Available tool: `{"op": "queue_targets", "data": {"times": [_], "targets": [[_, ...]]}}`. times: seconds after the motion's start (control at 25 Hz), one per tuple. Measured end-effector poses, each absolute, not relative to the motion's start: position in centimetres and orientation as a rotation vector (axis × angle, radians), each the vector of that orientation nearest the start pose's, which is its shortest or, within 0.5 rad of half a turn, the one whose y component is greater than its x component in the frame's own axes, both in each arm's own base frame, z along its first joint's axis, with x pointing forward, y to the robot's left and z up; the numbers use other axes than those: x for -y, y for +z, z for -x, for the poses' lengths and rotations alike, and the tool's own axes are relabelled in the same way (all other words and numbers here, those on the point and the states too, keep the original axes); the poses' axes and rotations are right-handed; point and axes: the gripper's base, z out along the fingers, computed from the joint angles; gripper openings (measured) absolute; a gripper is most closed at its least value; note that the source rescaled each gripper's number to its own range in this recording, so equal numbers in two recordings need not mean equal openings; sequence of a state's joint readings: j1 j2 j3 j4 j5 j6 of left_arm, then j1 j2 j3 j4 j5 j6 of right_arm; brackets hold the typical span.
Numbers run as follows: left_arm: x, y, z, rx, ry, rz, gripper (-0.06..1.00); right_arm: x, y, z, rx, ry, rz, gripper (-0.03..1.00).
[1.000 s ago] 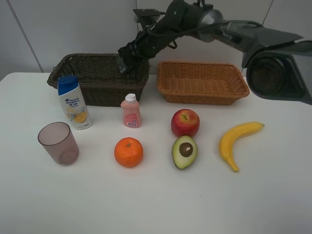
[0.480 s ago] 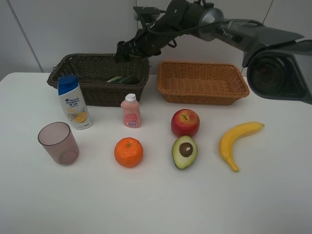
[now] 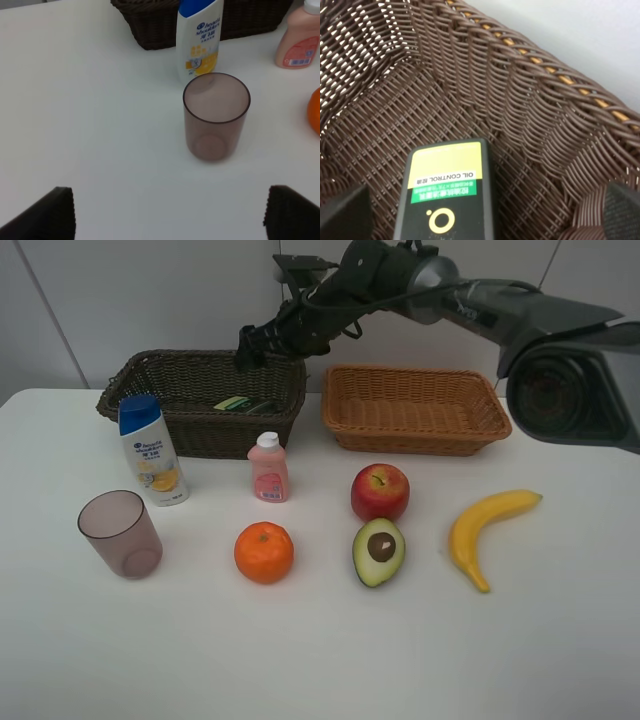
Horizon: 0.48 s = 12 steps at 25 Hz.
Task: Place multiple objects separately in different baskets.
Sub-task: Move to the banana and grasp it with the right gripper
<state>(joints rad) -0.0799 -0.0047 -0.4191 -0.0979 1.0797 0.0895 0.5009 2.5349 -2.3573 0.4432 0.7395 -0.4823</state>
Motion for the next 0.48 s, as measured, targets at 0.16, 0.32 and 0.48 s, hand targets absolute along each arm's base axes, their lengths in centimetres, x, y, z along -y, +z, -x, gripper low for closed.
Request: {"op": "queue_targets", "data": {"times": [0.16,0.32,0.48], "targets": [[0.8,25.3,-0.1,-2.130,-0.114,-0.182,1.00,-29.6,19.0,-48.5,-2.200,0.520,0.892,0.97],[0.8,25.3,-0.1,-2.130,-0.114,-0.182,1.00,-29.5,19.7,-48.3,-2.193,0.522,0.895,0.97],[0.8,25.3,-0.1,-2.130,-0.114,-0.182,1.00,-29.3,21.5,-48.0,-2.171,0.504,0.912,0.97]]}}
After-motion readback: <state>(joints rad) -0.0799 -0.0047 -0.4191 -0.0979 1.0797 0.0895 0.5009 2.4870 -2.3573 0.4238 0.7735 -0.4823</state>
